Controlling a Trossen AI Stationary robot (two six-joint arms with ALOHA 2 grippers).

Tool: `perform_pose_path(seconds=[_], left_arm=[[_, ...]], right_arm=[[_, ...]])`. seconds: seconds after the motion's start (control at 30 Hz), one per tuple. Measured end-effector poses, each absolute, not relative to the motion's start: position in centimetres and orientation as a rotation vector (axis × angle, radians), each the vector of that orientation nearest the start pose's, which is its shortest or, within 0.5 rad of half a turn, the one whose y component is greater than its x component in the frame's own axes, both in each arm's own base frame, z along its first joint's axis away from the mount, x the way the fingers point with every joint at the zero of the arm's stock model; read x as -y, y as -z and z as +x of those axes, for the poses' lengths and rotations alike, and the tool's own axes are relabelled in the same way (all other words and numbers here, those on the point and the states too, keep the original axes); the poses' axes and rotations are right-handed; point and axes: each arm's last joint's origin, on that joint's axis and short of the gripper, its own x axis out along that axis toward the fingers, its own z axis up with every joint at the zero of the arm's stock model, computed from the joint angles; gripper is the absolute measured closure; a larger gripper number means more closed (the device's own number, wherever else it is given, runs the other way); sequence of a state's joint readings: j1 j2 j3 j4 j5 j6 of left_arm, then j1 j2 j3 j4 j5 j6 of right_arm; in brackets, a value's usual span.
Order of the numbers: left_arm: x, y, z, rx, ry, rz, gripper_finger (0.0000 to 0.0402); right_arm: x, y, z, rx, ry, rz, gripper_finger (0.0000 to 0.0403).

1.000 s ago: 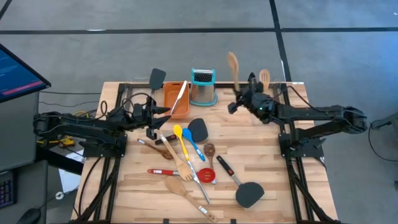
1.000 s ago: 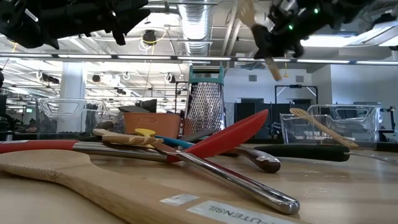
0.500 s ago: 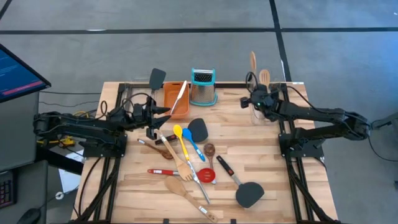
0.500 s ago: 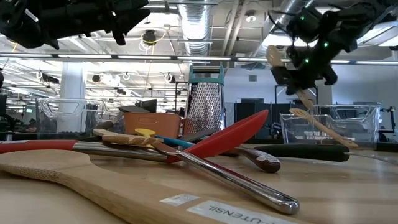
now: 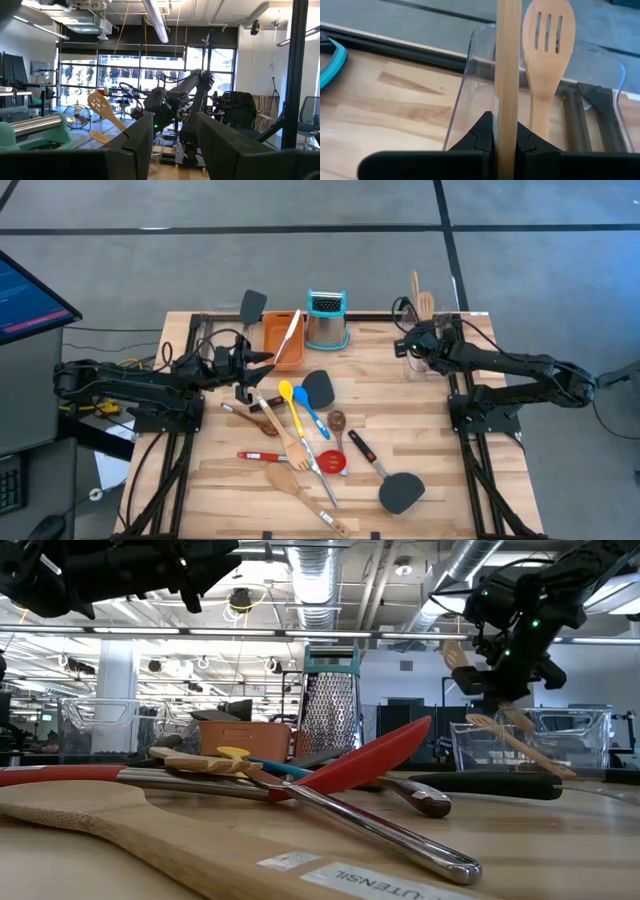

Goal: Pick & Place Kitchen Items
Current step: Put the brown wooden spoon into the right transparent bin

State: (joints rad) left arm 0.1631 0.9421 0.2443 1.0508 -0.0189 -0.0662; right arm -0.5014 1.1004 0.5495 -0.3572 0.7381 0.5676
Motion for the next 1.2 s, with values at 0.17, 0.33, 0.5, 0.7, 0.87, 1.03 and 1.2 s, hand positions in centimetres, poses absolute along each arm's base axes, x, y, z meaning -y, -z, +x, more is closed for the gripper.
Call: perform_pose_path(seconds=[0.17,0.33,0.5,0.7,0.87,1.03,1.2], left_arm=[[-3.01,-23.91,17.93,0.359,-0.168,-0.041,0.027],[-3.01,-23.92,17.93,0.359,-0.169,-0.041,0.027],[-3.01,-23.92,17.93,0.359,-0.169,-0.041,0.027],[-3.02,-23.92,17.93,0.359,-0.169,-0.042,0.027],[-3.02,-23.91,17.93,0.359,-0.169,-0.042,0.027],[-3.02,-23.91,17.93,0.359,-0.169,-0.042,0.027],[-3.02,-23.9,17.93,0.358,-0.169,-0.042,0.027]], right_arm=[[10.93,-18.89,16.04,-0.618,1.371,0.393,0.0392],[10.75,-18.56,15.67,-0.645,1.382,0.446,0.0392],[11.02,-18.47,15.43,-0.658,1.379,0.476,0.0392],[11.32,-18.39,15.27,-0.668,1.353,0.524,0.0392],[11.38,-18.36,15.24,-0.672,1.341,0.541,0.0388],[11.37,-18.36,15.24,-0.674,1.338,0.543,0.0384],[11.35,-18.36,15.27,-0.674,1.336,0.542,0.0383]])
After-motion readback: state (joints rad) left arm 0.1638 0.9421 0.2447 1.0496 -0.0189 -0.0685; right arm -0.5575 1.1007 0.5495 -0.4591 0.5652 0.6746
